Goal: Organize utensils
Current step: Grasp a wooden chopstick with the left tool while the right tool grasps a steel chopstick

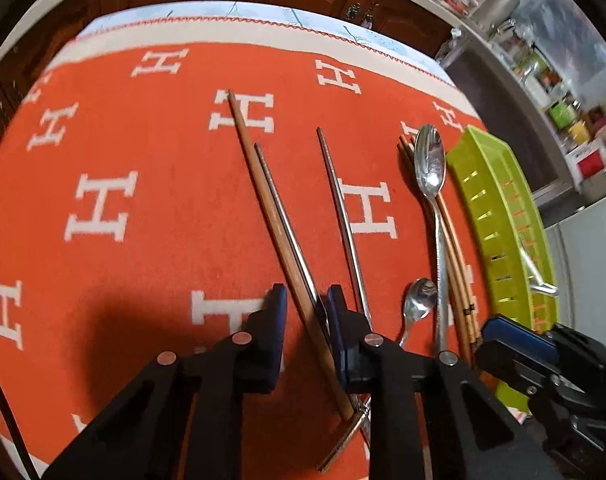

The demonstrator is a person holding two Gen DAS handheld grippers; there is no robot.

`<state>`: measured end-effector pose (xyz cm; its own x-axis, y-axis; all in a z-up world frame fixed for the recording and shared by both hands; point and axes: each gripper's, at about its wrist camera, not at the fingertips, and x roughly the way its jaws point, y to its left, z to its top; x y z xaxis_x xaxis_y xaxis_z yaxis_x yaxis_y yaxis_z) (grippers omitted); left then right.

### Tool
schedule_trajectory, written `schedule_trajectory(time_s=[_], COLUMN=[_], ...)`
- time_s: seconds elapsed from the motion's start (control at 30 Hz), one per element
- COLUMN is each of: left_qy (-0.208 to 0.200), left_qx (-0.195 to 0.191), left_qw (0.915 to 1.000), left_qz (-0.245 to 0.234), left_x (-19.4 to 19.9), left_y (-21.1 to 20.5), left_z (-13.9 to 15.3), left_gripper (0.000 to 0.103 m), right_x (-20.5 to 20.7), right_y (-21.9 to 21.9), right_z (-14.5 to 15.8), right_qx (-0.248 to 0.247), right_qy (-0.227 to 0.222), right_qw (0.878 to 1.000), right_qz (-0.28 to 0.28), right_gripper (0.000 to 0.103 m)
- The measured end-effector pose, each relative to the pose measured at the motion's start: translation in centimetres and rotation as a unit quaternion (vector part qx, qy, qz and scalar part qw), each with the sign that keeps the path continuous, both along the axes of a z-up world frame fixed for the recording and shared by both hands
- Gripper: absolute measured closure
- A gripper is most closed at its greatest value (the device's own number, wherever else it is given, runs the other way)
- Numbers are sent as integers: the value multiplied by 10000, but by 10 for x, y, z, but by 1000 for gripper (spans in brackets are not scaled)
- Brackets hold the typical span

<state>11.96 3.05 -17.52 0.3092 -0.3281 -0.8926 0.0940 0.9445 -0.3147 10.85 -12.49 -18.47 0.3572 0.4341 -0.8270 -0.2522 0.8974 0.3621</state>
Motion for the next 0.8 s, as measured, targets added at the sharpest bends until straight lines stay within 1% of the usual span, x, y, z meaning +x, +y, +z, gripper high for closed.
schedule_trajectory(time_s=[0.03, 0.07, 0.23, 0.33, 0.43, 0.53, 0.57, 0.6, 0.63, 0.7, 0.8], left_qy=[-9, -27, -122, -97, -162, -188, -171, -150, -192, -243, -316], left_qx=[-13, 45, 400, 456, 591, 729, 744, 782, 871, 917, 1183], left_qw=[10000, 10000, 9991, 9989, 9981, 9971, 9970, 9968, 9960, 9955, 9925], left_qz=[-6, -20, -56, -14, -28, 61, 89, 93, 97, 58, 29], left_x=[-1, -2, -7, -2, -6, -9, -10, -11, -12, -14, -16], left_y=[1, 1, -8, -11, -12, -7, -5, -3, -2, -3, -10], left_z=[0, 0, 2, 4, 7, 8, 7, 6, 6, 6, 7], left_gripper=[84, 86, 86, 86, 86, 86, 87, 93, 94, 94, 94], right_x=[1, 2, 3, 1, 0, 0, 0, 0, 0, 0, 2], right_y=[0, 1, 6, 10, 9, 7, 7, 8, 9, 12, 19], right_z=[0, -2, -4, -3, -1, -1, -1, -1, -2, -3, -5], right_qx=[-7, -9, -94, -140, -169, -190, -201, -201, -190, -198, -232], right_qy=[5, 18, 32, -10, -55, -58, -64, -61, -55, -47, -36], right_qw=[10000, 10000, 9999, 9998, 9997, 9997, 9997, 9996, 9996, 9995, 9992], right_qz=[5, 12, 70, 112, 149, 154, 156, 165, 181, 232, 319], right_gripper=[83, 83, 84, 84, 84, 85, 85, 85, 85, 86, 87])
